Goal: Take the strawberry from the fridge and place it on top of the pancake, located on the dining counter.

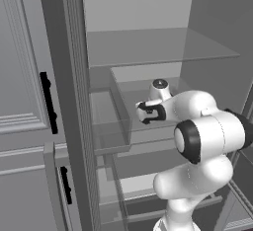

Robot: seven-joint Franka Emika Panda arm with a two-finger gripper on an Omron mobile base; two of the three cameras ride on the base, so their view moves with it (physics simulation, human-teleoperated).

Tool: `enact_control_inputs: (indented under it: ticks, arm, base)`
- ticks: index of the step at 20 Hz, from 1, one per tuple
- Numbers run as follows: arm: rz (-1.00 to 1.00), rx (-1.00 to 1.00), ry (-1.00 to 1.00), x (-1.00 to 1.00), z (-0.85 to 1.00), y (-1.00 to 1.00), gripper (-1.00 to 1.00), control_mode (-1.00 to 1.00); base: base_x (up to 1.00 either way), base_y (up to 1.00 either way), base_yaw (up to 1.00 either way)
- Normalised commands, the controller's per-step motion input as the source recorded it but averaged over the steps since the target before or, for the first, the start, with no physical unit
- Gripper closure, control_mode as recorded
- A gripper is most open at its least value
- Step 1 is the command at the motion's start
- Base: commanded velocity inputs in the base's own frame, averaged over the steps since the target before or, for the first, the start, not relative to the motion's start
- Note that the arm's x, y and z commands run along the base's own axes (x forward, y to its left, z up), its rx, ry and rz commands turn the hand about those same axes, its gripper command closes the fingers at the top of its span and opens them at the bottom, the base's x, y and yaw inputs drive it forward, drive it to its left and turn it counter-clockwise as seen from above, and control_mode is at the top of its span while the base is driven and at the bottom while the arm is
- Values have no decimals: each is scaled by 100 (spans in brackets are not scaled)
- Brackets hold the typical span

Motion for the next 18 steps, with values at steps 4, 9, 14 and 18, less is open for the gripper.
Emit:
enact_control_inputs:
  ticks: [4,9,14,18]
  arm:
    - [-4,0,1,-1,-11,-7,100,-100]
    - [-6,1,0,-52,-1,-15,100,-100]
    - [-5,8,-4,-100,22,-11,100,-100]
    - [0,10,0,-100,87,1,100,-100]
  base:
    - [0,0,0]
    - [0,0,0]
    - [0,0,0]
    - [0,0,0]
